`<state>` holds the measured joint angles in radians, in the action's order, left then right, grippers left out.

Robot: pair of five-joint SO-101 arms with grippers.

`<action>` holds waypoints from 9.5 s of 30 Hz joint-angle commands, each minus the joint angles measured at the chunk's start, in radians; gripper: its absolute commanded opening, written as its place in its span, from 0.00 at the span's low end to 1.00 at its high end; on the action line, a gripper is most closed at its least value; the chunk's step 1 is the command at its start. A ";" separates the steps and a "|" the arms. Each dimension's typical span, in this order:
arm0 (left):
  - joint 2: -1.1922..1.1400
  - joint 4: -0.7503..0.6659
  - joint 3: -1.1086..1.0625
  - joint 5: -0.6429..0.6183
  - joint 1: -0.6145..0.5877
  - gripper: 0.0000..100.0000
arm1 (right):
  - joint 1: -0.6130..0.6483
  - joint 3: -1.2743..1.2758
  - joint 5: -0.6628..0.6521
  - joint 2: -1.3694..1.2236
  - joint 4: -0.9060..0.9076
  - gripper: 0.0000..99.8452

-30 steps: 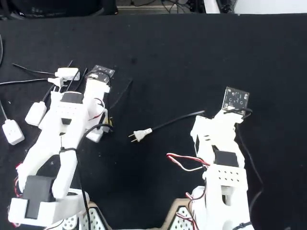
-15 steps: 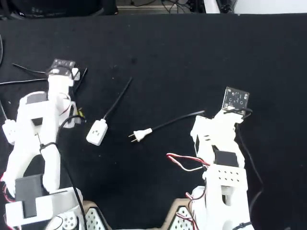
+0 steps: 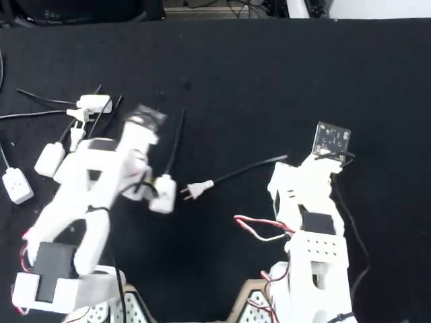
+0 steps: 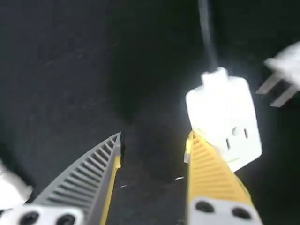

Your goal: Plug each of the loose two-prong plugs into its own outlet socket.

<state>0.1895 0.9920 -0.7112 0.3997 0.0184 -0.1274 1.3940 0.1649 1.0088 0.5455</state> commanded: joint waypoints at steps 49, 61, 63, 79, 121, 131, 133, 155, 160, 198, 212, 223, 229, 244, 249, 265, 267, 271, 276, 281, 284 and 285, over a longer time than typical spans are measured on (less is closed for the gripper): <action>-0.025 -0.189 0.157 -0.170 0.404 0.22 | -0.044 -0.062 0.006 0.027 -0.028 0.12; -0.186 -0.580 0.165 -0.315 0.361 0.22 | -0.044 -0.062 0.006 0.027 -0.028 0.12; -0.207 -0.551 0.206 -0.315 0.325 0.22 | -0.044 -0.061 0.006 0.027 -0.028 0.12; -0.374 -0.308 0.340 -0.322 0.130 0.22 | -0.043 -0.062 0.006 0.027 -0.028 0.12; -0.459 0.256 0.510 -0.341 -0.116 0.22 | -0.040 -0.062 0.006 0.027 -0.028 0.12; -0.457 0.276 0.519 -0.176 -0.292 0.22 | -0.040 -0.062 0.006 0.027 -0.028 0.12; -0.427 0.282 0.533 -0.175 -0.311 0.22 | -0.038 -0.062 0.006 0.027 -0.028 0.12; 0.382 0.267 -0.199 0.327 0.065 0.22 | -0.038 -0.062 0.006 0.027 -0.028 0.12; 0.430 0.048 -0.352 0.219 0.145 0.22 | -0.038 -0.064 0.006 0.027 -0.028 0.12; 0.279 -0.135 0.064 -0.206 -0.108 0.23 | -0.038 -0.062 0.006 0.027 -0.028 0.12; 0.279 -0.440 -0.263 -0.115 0.162 0.23 | -0.038 -0.061 0.006 0.027 -0.028 0.12; 0.204 -0.833 -0.259 -0.344 0.041 0.23 | -0.038 -0.061 0.006 0.027 -0.028 0.12; 0.132 -0.641 -0.041 -0.356 -0.117 0.23 | -0.038 -0.061 0.006 0.027 -0.028 0.12; -0.316 -0.440 0.188 -0.359 -0.107 0.22 | -0.038 -0.061 0.006 0.027 -0.028 0.12; -0.316 -0.184 0.278 -0.341 -0.147 0.22 | -0.038 -0.062 0.006 0.027 -0.028 0.12; -0.199 -0.164 0.366 -0.305 -0.107 0.22 | -0.044 -0.062 0.006 0.027 -0.028 0.12; -0.206 -0.201 0.371 -0.350 -0.039 0.22 | -0.048 -0.062 0.006 0.027 -0.028 0.12; -0.226 -0.264 0.369 -0.393 0.038 0.22 | -0.069 -0.062 0.006 0.027 -0.028 0.12; -0.256 -0.264 0.366 -0.393 0.096 0.22 | -0.080 -0.064 0.006 0.027 -0.028 0.12; -0.264 -0.264 0.367 -0.387 0.140 0.22 | -0.077 -0.064 0.006 0.027 -0.028 0.12; -0.269 -0.264 0.344 -0.385 0.140 0.22 | -0.077 -0.065 0.006 0.027 -0.028 0.12; -0.258 -0.264 0.323 -0.385 0.140 0.22 | -0.077 -0.068 0.006 0.027 -0.028 0.12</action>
<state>-0.0852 0.7373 -0.3997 0.0130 0.1427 -0.1872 1.3940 0.1649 1.0088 0.5439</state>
